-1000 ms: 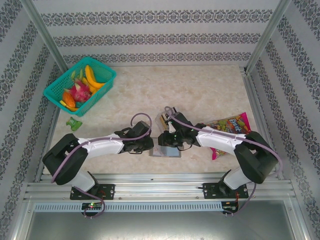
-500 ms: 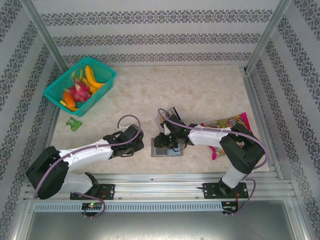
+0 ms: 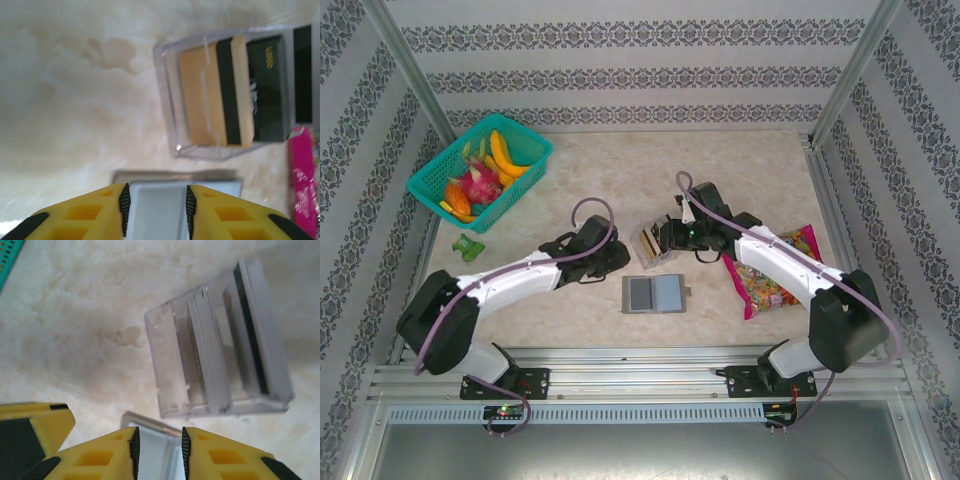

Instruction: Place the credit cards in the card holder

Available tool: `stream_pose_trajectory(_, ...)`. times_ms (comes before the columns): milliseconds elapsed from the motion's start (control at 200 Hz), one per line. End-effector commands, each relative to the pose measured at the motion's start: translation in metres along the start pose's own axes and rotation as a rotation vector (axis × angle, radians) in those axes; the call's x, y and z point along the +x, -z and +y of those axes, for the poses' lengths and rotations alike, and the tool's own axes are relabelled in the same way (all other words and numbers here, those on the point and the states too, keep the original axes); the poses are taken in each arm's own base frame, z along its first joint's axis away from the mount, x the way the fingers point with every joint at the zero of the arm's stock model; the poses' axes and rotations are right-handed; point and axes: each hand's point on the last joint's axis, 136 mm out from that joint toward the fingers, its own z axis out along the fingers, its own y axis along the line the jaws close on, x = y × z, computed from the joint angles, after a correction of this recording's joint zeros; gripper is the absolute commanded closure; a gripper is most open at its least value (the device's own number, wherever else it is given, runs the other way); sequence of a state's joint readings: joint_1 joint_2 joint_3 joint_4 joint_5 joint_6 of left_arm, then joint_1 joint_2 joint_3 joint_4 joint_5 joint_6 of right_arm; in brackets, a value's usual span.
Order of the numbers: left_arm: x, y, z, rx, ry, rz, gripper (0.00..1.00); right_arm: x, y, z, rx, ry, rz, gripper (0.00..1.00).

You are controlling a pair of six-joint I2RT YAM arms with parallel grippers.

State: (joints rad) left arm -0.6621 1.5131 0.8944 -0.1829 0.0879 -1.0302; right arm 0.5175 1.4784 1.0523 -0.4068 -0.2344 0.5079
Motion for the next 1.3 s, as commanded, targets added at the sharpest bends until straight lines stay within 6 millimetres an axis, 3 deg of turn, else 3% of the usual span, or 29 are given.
stream_pose_trajectory(0, -0.015, -0.016, -0.019, 0.101, 0.065, 0.037, 0.58, 0.003, -0.008, -0.016, 0.12, 0.133, 0.077, 0.71)
stream_pose_trajectory(200, -0.04, -0.041, -0.027, 0.157, 0.153, 0.065, 0.53, -0.005, -0.029, -0.004, 0.167, 0.233, 0.117, 0.75)
stream_pose_trajectory(455, -0.057, -0.06, -0.034, 0.212, 0.186, 0.1, 0.49, -0.02, -0.036, -0.019, 0.416, 0.357, 0.113, 0.72)
stream_pose_trajectory(719, -0.051, -0.075, -0.036, 0.228, 0.19, 0.145, 0.48, -0.023, -0.047, -0.028, 0.499, 0.409, 0.141, 0.69)
stream_pose_trajectory(989, -0.042, -0.088, -0.023, 0.196, 0.216, 0.176, 0.5, -0.018, -0.058, -0.028, 0.511, 0.44, 0.172, 0.68)
stream_pose_trajectory(1299, -0.033, -0.095, -0.007, 0.153, 0.244, 0.183, 0.52, -0.017, -0.066, -0.034, 0.644, 0.551, 0.168, 0.67)
